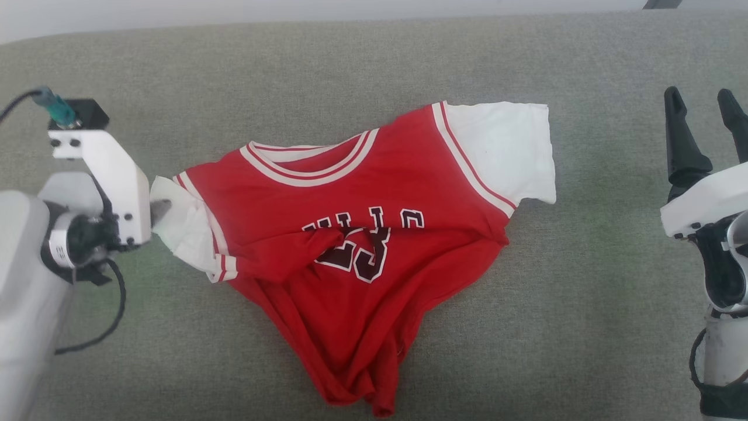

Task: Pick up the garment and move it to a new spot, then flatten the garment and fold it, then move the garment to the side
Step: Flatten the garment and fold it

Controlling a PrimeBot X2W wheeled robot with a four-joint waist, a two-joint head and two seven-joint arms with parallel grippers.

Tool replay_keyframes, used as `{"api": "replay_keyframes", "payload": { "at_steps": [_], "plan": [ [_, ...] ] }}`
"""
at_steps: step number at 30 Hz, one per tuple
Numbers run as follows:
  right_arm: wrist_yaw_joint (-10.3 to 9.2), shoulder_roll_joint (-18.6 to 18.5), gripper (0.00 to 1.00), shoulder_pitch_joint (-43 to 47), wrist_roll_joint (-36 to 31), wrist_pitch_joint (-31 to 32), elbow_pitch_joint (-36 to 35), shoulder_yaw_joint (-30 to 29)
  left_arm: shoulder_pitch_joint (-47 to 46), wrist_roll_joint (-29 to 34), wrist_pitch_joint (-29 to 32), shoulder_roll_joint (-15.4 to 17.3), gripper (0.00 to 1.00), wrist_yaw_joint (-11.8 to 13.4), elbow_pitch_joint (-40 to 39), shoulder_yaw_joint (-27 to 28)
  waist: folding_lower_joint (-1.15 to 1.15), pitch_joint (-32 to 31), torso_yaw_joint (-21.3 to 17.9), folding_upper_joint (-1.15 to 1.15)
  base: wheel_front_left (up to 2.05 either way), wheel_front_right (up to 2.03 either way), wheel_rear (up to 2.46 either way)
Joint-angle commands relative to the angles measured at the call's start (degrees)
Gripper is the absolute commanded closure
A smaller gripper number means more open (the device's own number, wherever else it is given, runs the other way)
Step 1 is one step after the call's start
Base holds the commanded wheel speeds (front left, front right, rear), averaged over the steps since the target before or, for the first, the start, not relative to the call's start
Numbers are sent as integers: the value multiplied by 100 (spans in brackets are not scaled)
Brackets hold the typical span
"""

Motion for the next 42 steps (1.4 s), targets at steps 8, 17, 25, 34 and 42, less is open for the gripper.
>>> {"api": "replay_keyframes", "payload": {
  "at_steps": [8,17,25,34,42],
  "plan": [
    [-2,-41,0,4,40,92,-101,92,-434,124,171,-36,0,24,473,-127,0,29,-62,0,0,0,0],
    [-2,-94,0,43,14,205,-228,69,-856,231,460,-242,0,205,883,-304,0,65,-96,0,0,0,0],
    [-2,-69,0,49,10,235,-293,75,-916,235,931,-462,0,306,717,-575,0,102,-67,0,0,0,0],
    [-2,-58,0,38,5,240,-316,67,-963,235,1355,-530,10,470,218,-730,0,163,-66,0,0,0,0],
    [-2,-32,0,45,63,223,-283,50,-704,341,1897,-351,65,625,-164,-996,0,169,-64,0,0,0,0]
  ]
}}
